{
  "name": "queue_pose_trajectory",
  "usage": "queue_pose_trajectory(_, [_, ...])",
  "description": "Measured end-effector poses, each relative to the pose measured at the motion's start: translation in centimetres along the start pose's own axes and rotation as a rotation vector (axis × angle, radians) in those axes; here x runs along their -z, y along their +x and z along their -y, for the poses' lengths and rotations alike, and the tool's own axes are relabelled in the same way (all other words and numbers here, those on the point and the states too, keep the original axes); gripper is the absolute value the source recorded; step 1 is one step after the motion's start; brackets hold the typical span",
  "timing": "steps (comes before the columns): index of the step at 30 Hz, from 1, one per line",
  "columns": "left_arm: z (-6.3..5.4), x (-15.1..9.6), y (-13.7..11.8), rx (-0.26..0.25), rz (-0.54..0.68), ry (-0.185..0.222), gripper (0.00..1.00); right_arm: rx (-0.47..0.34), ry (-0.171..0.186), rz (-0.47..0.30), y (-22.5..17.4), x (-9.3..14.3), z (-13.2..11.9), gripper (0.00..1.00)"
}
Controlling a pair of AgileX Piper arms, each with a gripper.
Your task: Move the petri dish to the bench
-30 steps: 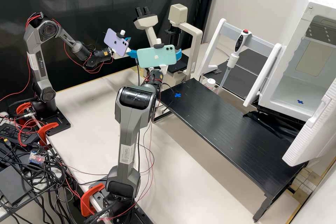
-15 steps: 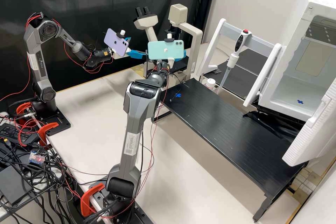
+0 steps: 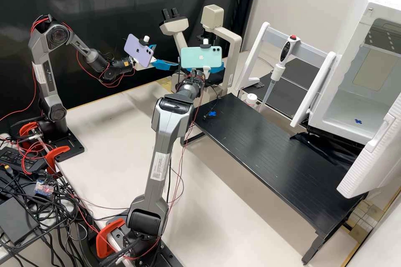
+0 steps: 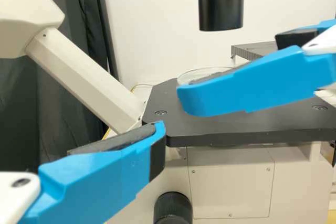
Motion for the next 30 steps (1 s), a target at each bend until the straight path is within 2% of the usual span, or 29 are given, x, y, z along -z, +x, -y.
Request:
queue_pose_trajectory(5, [0.0,0.0,0.0,0.000,0.000,0.000,1.00,0.031,0.000,0.010,0.5,-0.1,1.0,1.00])
queue_pose_trajectory(8, [0.0,0.0,0.0,0.000,0.000,0.000,1.00,0.030,0.022,0.013,0.8,0.0,1.2,1.00])
queue_pose_trajectory(13, [0.0,0.0,0.0,0.000,0.000,0.000,1.00,0.027,0.031,0.020,1.2,-0.1,1.3,1.00])
queue_pose_trajectory(16, [0.0,0.0,0.0,0.000,0.000,0.000,1.00,0.029,0.050,0.030,1.4,-0.3,1.5,1.00])
queue_pose_trajectory(17, [0.0,0.0,0.0,0.000,0.000,0.000,1.00,0.027,0.060,0.034,1.5,-0.4,1.5,0.00])
queue_pose_trajectory(23, [0.0,0.0,0.0,0.000,0.000,0.000,1.00,0.025,0.080,0.064,1.5,-0.9,1.8,0.00])
queue_pose_trajectory(30, [0.0,0.0,0.0,0.000,0.000,0.000,1.00,0.038,0.105,0.113,0.8,-2.4,3.5,0.00])
